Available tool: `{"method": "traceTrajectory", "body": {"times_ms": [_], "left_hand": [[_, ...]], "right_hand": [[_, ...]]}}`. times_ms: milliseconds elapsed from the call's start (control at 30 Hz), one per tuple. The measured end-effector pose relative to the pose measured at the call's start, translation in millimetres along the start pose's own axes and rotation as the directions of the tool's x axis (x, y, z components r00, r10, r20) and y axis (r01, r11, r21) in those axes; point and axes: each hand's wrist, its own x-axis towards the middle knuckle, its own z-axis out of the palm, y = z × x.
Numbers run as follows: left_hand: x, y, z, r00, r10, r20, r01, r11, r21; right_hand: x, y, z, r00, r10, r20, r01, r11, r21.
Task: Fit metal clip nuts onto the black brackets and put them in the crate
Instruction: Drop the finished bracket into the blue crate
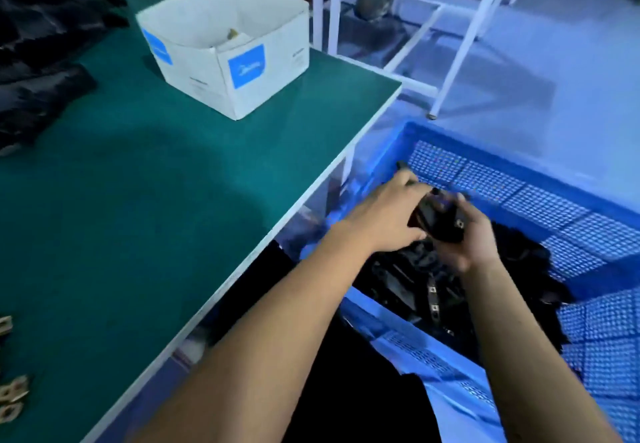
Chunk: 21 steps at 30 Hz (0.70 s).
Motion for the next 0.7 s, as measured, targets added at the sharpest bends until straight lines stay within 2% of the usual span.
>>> {"method": "traceTrajectory", "body": {"times_ms": [67, 133, 233, 300, 400, 467, 533, 633, 700], "left_hand": [[-4.5, -10.2, 22.8, 0.994, -0.087, 0.066, 0.090, 0.995, -0.034], [-11.6, -21.3, 37.5, 0.978, -0.180, 0.104, 0.189, 0.978, -0.084], [-19.6, -33.4, 44.3, 0.964, -0.237, 0.121, 0.250, 0.961, -0.116], [-20.5, -35.7, 41.2, 0.968, -0.228, 0.108, 0.241, 0.963, -0.121], [-16.2, -31.5, 27.5, 0.979, -0.202, 0.016, 0.202, 0.969, -0.146], [-11.2, -24.5, 13.8, 0.983, -0.175, -0.060, 0.163, 0.972, -0.167], [-6.9, -16.6, -2.5, 0.978, -0.149, -0.145, 0.119, 0.974, -0.194], [-8.2, -6.9, -31.2, 0.949, -0.157, -0.273, 0.078, 0.957, -0.280], [-15.9, -3.8, -52.8, 0.919, -0.189, -0.345, 0.063, 0.936, -0.346]], "right_hand": [[5.7, 18.9, -34.9, 0.981, 0.073, -0.180, -0.101, 0.983, -0.153], [11.7, 39.3, -62.7, 0.934, 0.071, -0.349, -0.184, 0.935, -0.302], [23.6, 61.8, -84.5, 0.864, 0.036, -0.503, -0.214, 0.929, -0.302], [27.9, 66.5, -81.1, 0.810, -0.027, -0.586, -0.225, 0.908, -0.353], [32.0, 61.1, -64.4, 0.663, -0.233, -0.711, -0.291, 0.795, -0.532], [31.4, 55.3, -48.7, 0.634, -0.324, -0.702, -0.274, 0.754, -0.596], [28.5, 50.3, -30.2, 0.662, -0.416, -0.624, -0.221, 0.686, -0.693], [16.9, 40.0, 14.4, 0.710, -0.587, -0.389, -0.044, 0.514, -0.857], [5.7, 33.2, 52.7, 0.705, -0.683, -0.193, 0.120, 0.382, -0.916]]}}
